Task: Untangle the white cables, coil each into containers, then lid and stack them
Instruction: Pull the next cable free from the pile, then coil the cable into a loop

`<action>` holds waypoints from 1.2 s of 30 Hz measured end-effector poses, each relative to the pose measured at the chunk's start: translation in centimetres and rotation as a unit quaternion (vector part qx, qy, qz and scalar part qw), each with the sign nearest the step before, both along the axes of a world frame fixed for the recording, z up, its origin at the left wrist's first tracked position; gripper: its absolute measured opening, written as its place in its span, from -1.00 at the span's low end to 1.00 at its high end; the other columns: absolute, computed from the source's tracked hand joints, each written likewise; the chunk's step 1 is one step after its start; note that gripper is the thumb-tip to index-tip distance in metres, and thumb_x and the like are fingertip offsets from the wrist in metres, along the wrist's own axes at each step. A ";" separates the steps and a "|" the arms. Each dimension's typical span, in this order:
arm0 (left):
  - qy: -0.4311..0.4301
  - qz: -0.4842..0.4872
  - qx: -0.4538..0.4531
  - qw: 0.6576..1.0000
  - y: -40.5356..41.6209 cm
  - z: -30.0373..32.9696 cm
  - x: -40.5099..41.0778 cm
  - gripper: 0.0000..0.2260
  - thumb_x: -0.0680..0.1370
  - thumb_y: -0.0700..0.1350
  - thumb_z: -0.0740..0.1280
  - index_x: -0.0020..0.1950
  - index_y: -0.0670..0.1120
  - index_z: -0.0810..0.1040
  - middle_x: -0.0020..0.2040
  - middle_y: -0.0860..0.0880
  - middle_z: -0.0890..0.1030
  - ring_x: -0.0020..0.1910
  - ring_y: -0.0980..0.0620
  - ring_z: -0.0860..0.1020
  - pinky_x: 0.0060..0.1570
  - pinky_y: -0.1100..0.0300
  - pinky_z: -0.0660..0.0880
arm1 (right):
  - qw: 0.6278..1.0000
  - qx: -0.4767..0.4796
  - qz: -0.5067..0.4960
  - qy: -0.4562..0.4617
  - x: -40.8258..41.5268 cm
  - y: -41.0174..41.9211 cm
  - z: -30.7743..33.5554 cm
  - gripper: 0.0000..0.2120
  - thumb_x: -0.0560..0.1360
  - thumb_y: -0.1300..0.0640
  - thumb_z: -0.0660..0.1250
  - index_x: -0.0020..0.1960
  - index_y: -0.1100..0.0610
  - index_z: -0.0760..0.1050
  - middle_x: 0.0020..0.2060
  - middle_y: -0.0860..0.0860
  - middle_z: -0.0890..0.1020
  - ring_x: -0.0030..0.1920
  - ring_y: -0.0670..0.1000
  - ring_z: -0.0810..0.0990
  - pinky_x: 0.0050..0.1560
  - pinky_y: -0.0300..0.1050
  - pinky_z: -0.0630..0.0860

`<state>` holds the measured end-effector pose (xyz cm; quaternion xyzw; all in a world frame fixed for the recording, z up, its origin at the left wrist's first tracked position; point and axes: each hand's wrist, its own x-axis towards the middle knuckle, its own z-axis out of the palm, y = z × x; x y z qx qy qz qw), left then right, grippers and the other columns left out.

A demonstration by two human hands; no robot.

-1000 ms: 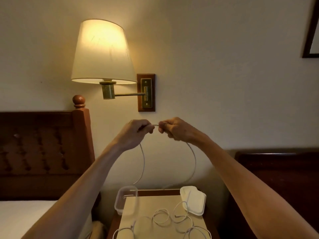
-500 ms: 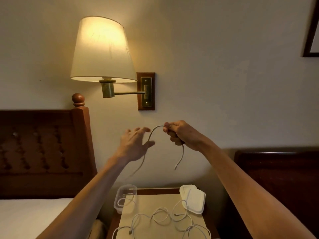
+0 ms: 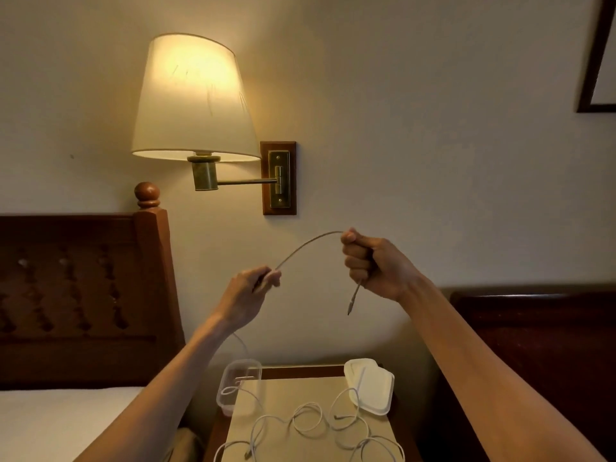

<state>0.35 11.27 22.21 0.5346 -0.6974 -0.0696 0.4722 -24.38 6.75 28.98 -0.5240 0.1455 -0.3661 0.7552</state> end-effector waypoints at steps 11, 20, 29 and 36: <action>-0.165 -0.123 -0.040 0.978 2.7 -1.3 -3.5 -0.71 0.64 0.10 0.16 -0.21 0.06 0.51 -0.40 0.18 0.45 -0.43 0.17 0.44 -0.37 0.33 0.32 | 0.986 -0.092 -0.137 0.006 -0.8 -0.5 0.7 -0.70 0.68 0.04 0.09 -0.10 0.13 0.48 -0.38 0.00 0.51 -0.40 -0.07 0.50 -0.34 -0.27 0.45; -0.339 -0.069 -0.189 0.919 2.8 9.3 -6.9 -0.77 0.65 0.10 0.13 -0.12 0.11 0.49 -0.41 0.15 0.48 -0.49 0.15 0.46 -0.40 0.30 0.42 | 0.928 -0.297 -0.180 0.138 1.3 1.4 2.1 -0.61 0.65 0.01 0.11 -0.11 0.24 0.58 -0.38 0.02 0.65 -0.34 -0.04 0.63 -0.25 -0.24 0.57; -0.219 0.018 -0.297 0.929 1.3 10.3 -6.4 -0.71 0.65 0.09 0.13 -0.18 0.00 0.45 -0.48 0.10 0.40 -0.51 0.13 0.42 -0.40 0.42 0.25 | 0.967 -0.226 -0.100 0.054 1.0 2.6 2.1 -0.57 0.69 0.03 0.02 -0.17 0.21 0.50 -0.53 0.05 0.45 -0.45 0.03 0.47 -0.28 -0.18 0.50; -0.094 -0.017 -0.209 0.973 0.7 9.5 -6.4 -0.65 0.63 0.12 0.14 -0.19 -0.08 0.51 -0.43 0.11 0.43 -0.43 0.10 0.44 -0.36 0.35 0.32 | 0.989 -0.132 0.032 -0.057 0.7 2.6 2.1 -0.69 0.68 0.09 0.03 -0.06 0.18 0.48 -0.51 -0.07 0.31 -0.46 -0.08 0.32 -0.32 -0.20 0.43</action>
